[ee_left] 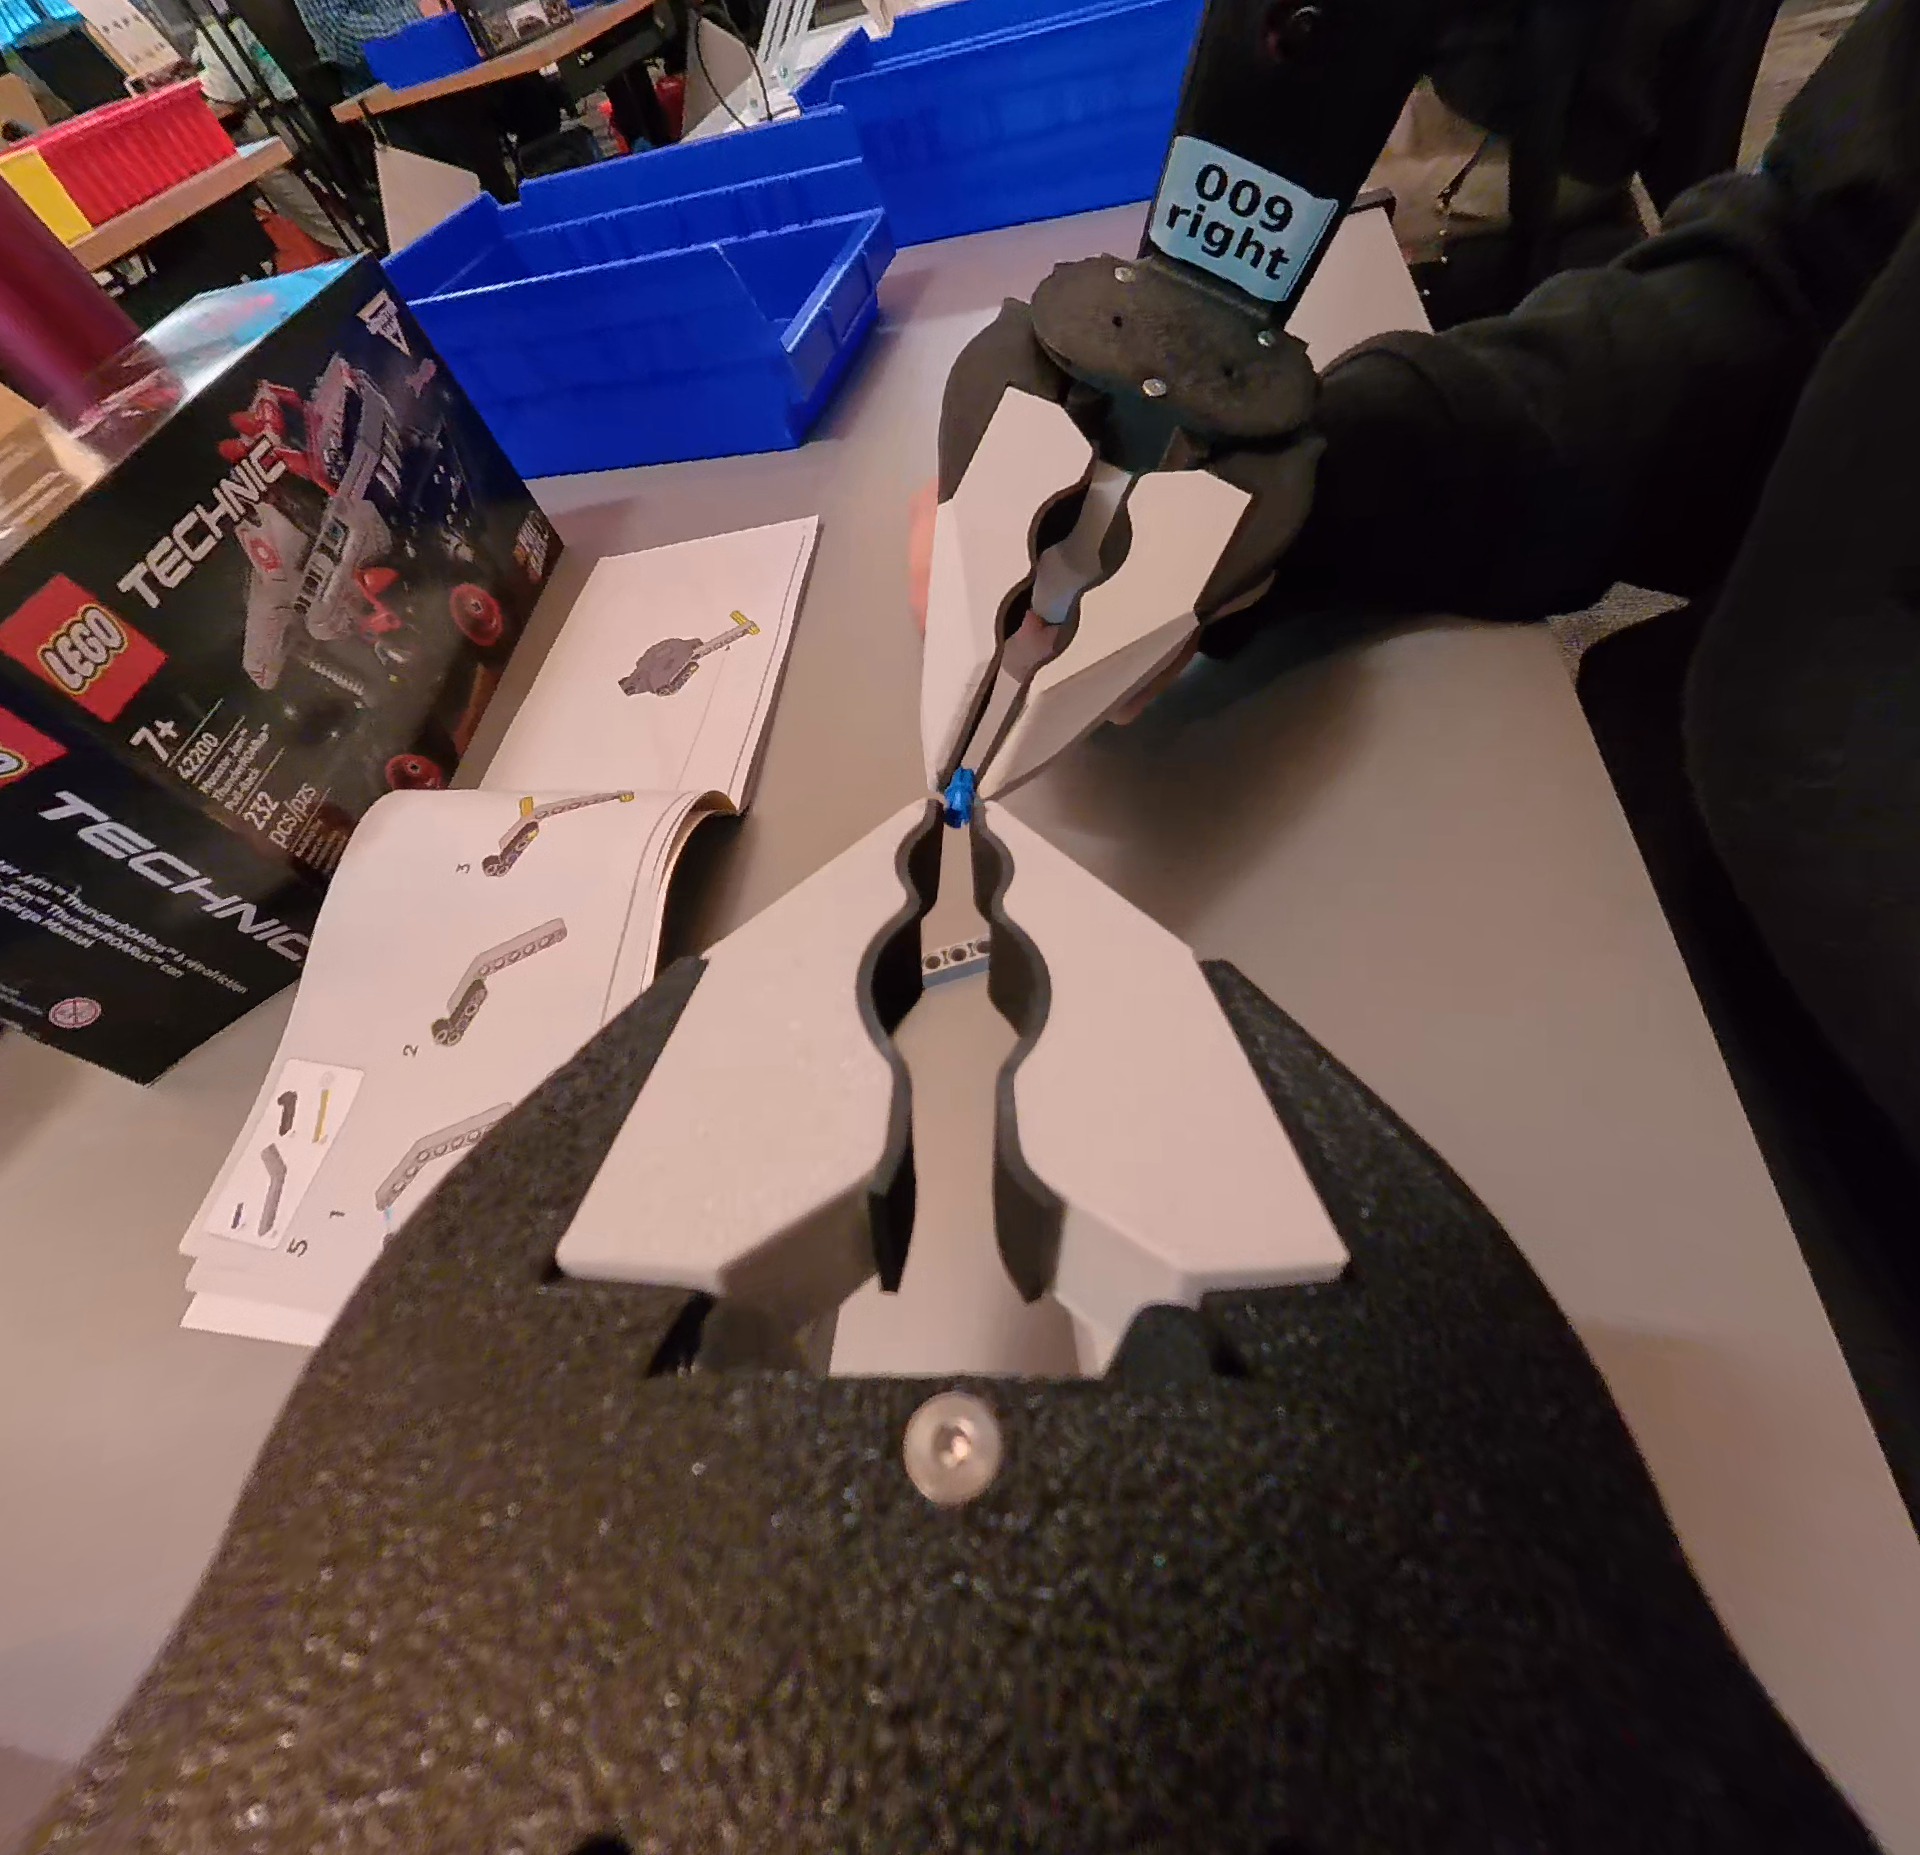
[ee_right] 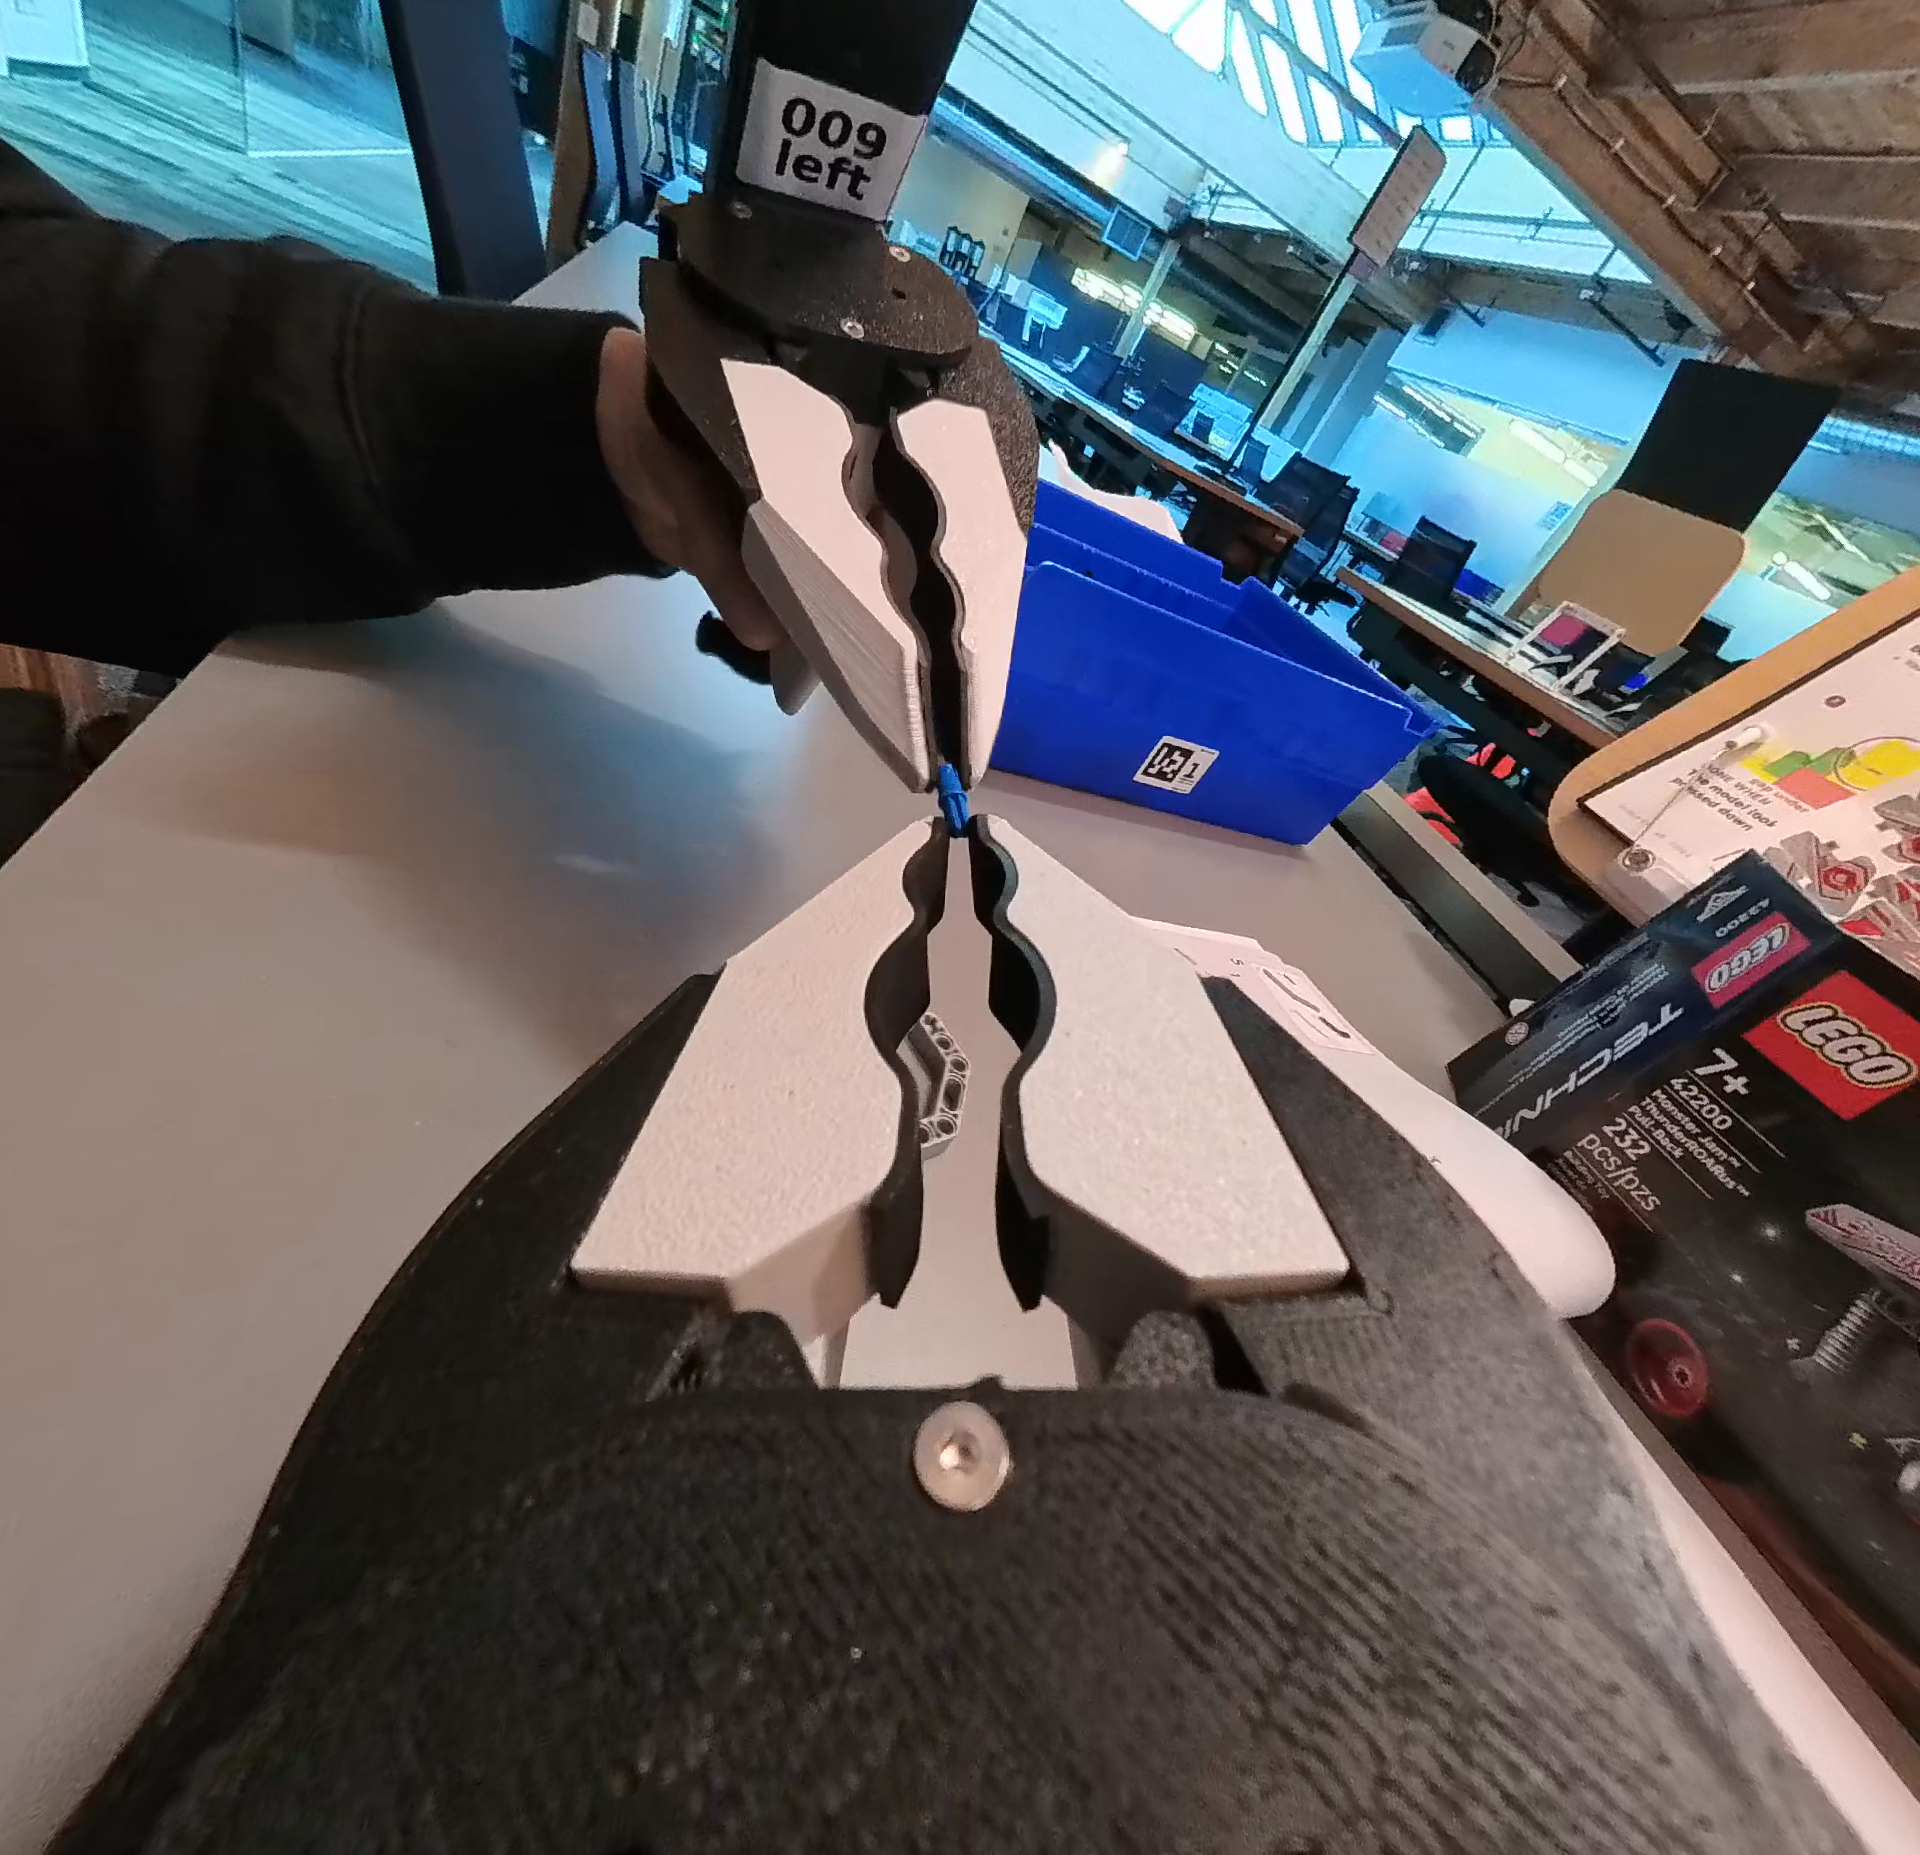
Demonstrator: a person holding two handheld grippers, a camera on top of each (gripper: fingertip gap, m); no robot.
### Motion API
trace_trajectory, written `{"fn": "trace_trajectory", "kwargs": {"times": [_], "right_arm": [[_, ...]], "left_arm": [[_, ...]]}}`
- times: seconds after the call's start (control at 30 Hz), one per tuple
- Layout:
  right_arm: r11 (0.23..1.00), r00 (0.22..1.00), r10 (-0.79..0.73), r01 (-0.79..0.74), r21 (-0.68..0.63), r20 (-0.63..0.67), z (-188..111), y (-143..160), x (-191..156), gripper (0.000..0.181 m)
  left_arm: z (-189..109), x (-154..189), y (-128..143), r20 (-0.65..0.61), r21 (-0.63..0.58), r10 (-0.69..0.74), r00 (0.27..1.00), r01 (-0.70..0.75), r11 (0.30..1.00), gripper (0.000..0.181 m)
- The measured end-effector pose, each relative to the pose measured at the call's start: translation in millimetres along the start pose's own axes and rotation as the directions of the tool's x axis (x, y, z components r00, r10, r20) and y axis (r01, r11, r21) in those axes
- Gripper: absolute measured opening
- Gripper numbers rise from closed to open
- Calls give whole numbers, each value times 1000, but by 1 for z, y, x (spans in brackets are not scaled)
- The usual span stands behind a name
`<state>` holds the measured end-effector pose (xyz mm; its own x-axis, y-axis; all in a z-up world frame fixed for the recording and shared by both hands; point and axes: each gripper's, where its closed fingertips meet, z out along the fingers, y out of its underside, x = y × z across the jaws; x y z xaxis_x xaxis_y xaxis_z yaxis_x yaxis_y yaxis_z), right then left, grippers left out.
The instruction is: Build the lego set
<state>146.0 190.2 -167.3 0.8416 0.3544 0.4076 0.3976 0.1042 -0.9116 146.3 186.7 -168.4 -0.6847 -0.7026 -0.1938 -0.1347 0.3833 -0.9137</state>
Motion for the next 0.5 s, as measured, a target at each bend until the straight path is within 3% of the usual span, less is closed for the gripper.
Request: {"fn": "trace_trajectory", "kwargs": {"times": [0.33, 0.5], "right_arm": [[1000, 1000, -16, 17, 23, -23, -1, -4, 3, 2], [998, 998, -50, 49, -32, -29, 2, 5, 1, 2]], "left_arm": [[2, -1, -9, -8, 55, -58, 998, 58, 997, 2], [2, -4, 1, 20, -27, -14, 1000, 15, 1000, 1]]}}
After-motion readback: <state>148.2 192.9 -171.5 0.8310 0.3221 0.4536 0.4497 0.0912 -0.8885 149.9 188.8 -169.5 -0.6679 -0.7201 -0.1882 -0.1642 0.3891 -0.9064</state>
